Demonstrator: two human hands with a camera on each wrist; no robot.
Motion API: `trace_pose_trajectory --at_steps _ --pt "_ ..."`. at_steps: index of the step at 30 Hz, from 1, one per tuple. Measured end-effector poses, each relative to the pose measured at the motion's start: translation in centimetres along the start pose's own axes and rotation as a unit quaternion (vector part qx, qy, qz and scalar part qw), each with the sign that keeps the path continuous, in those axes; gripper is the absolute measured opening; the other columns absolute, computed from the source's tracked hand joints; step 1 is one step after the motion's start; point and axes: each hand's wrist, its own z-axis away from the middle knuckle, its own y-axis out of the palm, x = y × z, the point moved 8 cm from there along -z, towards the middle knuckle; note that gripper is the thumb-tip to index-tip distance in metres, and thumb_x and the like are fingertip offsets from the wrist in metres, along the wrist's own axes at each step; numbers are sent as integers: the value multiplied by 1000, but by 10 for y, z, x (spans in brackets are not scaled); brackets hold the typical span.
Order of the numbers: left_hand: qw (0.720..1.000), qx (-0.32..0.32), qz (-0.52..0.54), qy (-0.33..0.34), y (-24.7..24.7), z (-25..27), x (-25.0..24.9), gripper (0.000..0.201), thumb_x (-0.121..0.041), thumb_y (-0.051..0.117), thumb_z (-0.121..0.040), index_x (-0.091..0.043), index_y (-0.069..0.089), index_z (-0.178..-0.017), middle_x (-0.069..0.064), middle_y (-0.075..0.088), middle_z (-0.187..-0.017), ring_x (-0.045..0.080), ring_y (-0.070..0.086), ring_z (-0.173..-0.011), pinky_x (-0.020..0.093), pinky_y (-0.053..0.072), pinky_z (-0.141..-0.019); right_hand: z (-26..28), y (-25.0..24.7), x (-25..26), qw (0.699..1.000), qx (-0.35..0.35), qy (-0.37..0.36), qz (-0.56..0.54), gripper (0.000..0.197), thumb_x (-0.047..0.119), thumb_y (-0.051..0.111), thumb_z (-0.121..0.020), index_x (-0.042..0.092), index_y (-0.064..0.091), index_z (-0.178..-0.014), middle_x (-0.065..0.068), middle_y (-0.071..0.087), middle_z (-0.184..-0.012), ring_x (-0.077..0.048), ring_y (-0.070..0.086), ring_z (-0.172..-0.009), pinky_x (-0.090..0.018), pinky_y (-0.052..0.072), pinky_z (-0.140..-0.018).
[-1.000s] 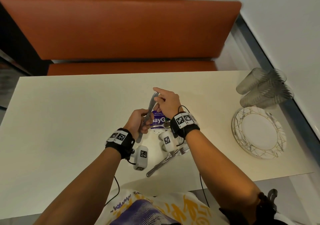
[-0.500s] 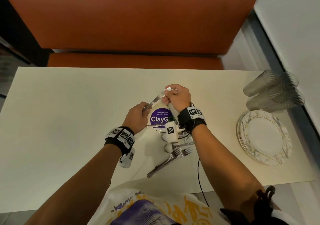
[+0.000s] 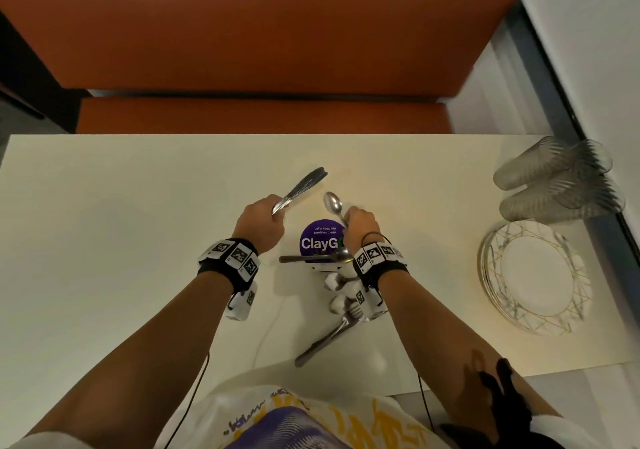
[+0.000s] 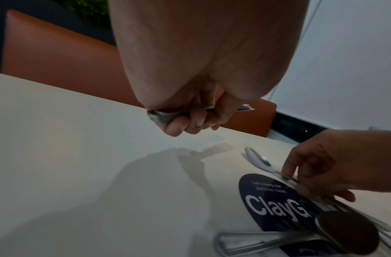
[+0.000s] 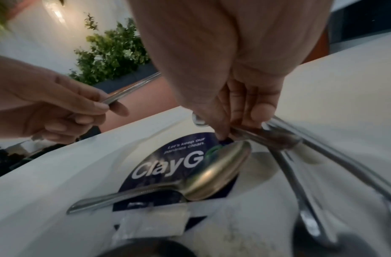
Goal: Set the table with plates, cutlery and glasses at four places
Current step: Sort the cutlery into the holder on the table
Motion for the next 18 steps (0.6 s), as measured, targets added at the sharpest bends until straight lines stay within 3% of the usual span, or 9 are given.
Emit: trace_pose_trajectory --at_steps 2,6,10,12,14,16,18 --pt "1000 11 4 -2 4 -6 -3 20 -14 52 -101 -13 59 -119 4 65 -83 26 61 -75 33 45 -68 3 -4 -13 1000 -2 25 -15 29 4 63 -91 7 57 -119 -14 61 -117 -26 59 -94 -33 51 -80" --pt "998 42 -26 26 21 -16 -12 15 -15 55 -101 -17 58 -115 6 66 -80 29 62 -73 38 53 -67 11 -12 -48 996 -15 80 -24 27 6 62 -92 4 58 -119 -15 60 -120 -31 61 -107 -33 51 -81" --pt "994 77 -42 62 40 -19 -19 14 -16 54 -102 -19 62 -112 1 65 -78 27 61 -72 36 50 -64 19 -21 -70 993 -31 111 31 37 21 55 -95 5 54 -128 -16 50 -133 -33 48 -123 -40 47 -97" --pt "991 99 -46 72 47 -19 -20 17 -14 56 -101 -19 64 -115 2 69 -90 26 63 -81 40 54 -72 18 -34 -63 993 -83 69 45 43 21 57 -90 8 51 -131 -14 50 -133 -33 47 -122 -42 46 -98" --pt "989 115 -51 82 53 -19 -20 20 -14 57 -100 -19 66 -117 3 69 -97 26 63 -88 42 54 -79 13 -41 -43 993 -115 -37 -8 57 16 63 -86 14 47 -141 -12 50 -137 -33 46 -124 -44 45 -101" --pt "985 129 -62 94 58 -19 -21 20 -16 57 -101 -20 67 -118 1 66 -99 24 62 -90 44 55 -83 8 -40 -21 986 -90 -136 -37 70 14 67 -87 22 40 -151 -9 48 -145 -31 44 -128 -45 42 -107" --pt "983 135 -70 107 61 -21 -21 21 -17 56 -102 -18 68 -119 0 62 -101 22 60 -91 43 54 -85 -1 -31 -5 981 -51 -186 -17 64 13 67 -89 22 45 -149 -7 51 -143 -29 44 -128 -42 39 -110"
